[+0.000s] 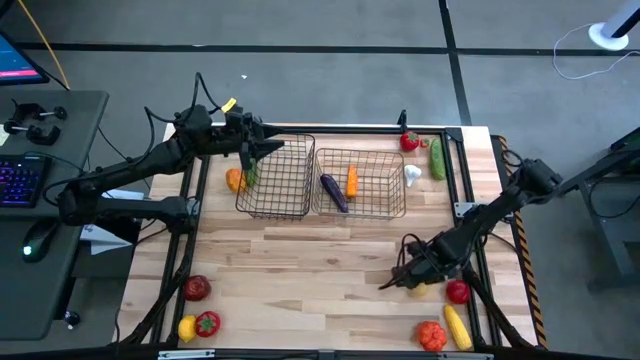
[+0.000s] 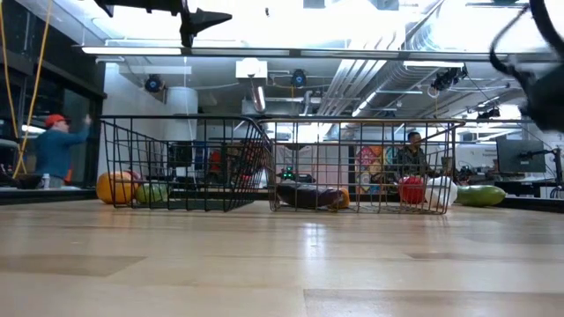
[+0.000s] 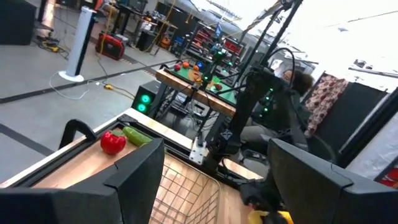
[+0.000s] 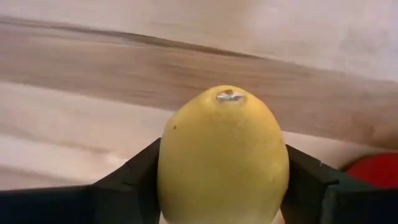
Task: Sort produce into baskets
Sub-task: Put the right lemon into the left black wire basket
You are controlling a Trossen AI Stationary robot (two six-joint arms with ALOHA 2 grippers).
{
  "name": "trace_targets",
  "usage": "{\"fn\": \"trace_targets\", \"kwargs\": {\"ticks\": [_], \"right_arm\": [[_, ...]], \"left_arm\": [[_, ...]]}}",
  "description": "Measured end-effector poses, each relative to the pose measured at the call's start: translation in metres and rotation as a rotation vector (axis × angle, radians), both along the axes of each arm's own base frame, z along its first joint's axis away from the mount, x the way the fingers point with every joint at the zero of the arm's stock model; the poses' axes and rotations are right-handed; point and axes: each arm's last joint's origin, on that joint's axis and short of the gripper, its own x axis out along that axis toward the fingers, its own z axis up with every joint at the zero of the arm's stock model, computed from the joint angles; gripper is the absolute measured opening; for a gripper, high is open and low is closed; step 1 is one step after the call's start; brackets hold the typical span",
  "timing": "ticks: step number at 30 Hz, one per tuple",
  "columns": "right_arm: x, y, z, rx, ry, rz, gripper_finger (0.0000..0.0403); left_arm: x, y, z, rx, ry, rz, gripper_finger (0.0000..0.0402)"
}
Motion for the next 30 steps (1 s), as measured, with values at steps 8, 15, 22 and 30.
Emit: {"fn": "trace_targets", "kwargs": {"ticks": [8, 15, 22, 30], "right_arm": [[0.027, -0.033, 0.065, -0.334, -0.179, 0.233, 0.0229], [0.071, -0.098, 0.097, -0.672, -0.364, 0.403, 0.0242], [0.122, -0.169, 0.124, -0.901, -0.790, 0.373, 0.0237], [0.163, -0.208, 0.130, -0.963, -1.180, 0.267, 0.0238]], "left_arm": [[-0.002, 0.004, 0.018, 0.048, -0.187, 0.135, 0.0275], [-0.004, 0.005, 0.035, 0.047, -0.389, 0.187, 0.0275], [-0.004, 0.003, 0.036, -0.102, -0.441, 0.152, 0.0275], [-0.003, -0.005, 0.041, -0.161, -0.501, 0.069, 0.0275]]}}
